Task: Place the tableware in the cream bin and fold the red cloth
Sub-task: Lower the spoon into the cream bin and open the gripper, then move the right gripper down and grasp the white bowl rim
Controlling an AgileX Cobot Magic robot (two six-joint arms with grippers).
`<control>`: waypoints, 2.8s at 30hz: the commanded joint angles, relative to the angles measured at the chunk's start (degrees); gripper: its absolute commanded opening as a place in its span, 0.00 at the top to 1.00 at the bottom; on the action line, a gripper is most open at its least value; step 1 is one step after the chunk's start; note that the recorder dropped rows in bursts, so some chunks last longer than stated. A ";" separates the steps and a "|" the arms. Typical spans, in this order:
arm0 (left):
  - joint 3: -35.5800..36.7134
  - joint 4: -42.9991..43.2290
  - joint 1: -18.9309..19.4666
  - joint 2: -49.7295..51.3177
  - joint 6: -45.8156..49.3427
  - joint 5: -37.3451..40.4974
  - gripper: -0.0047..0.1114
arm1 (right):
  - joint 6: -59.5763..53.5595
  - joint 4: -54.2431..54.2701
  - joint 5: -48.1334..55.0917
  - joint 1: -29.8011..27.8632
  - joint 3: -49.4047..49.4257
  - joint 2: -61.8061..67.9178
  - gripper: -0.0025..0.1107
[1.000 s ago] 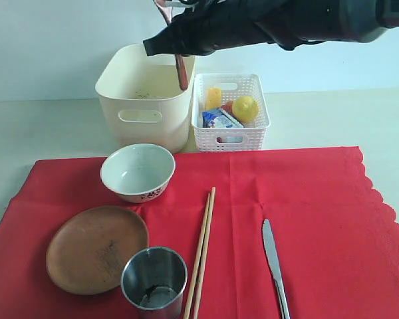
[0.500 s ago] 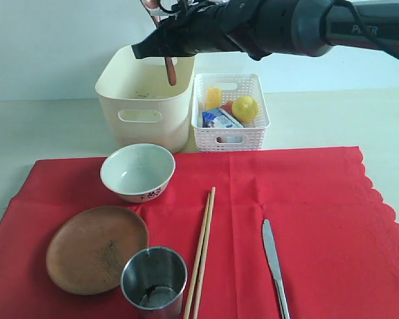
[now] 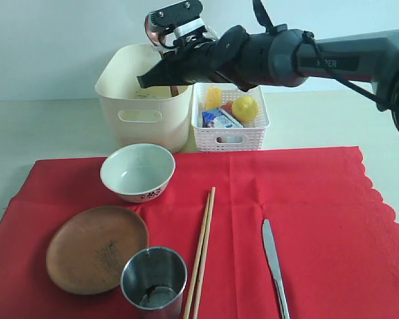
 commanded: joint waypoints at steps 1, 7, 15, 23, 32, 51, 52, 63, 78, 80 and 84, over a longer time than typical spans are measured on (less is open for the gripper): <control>0.12 -0.31 0.14 -0.35 -0.22 -0.60 0.96 | 0.30 0.89 1.26 0.10 -0.37 -0.41 0.67; 0.12 -0.31 0.14 -0.35 -0.22 -0.60 0.96 | 0.30 0.28 13.25 0.10 -0.37 -7.13 0.60; 0.12 -0.31 0.14 -0.35 -0.22 -0.60 0.96 | 12.86 -10.09 34.37 0.10 -0.37 -14.96 0.60; 0.12 -0.31 0.14 -0.35 -0.22 -0.60 0.96 | 20.42 -14.72 48.86 0.10 -0.37 -16.96 0.60; 0.12 -0.31 0.14 -0.35 -0.22 -0.60 0.96 | 22.16 -14.72 59.92 0.10 -0.37 -15.70 0.60; 0.12 -0.31 0.14 -0.35 -0.22 -0.60 0.96 | 25.63 -16.31 57.27 0.10 -0.37 -7.23 0.60; 0.12 -0.31 0.14 -0.35 -0.22 -0.60 0.96 | 26.09 -16.31 56.39 0.10 -0.37 -6.59 0.60; 0.12 -0.31 0.14 -0.35 -0.22 -0.60 0.96 | 32.49 -21.88 44.17 0.10 -0.37 -3.85 0.60; 0.12 -0.31 0.14 -0.35 -0.22 -0.60 0.96 | 36.29 -18.84 40.54 0.10 -0.37 2.05 0.60; 0.12 -0.31 0.14 -0.35 -0.22 -0.60 0.96 | 35.24 -17.27 40.01 0.10 -0.37 2.98 0.60; 0.12 -0.31 0.14 -0.35 -0.22 -0.60 0.96 | 34.30 -17.37 39.74 0.10 -0.37 4.34 0.63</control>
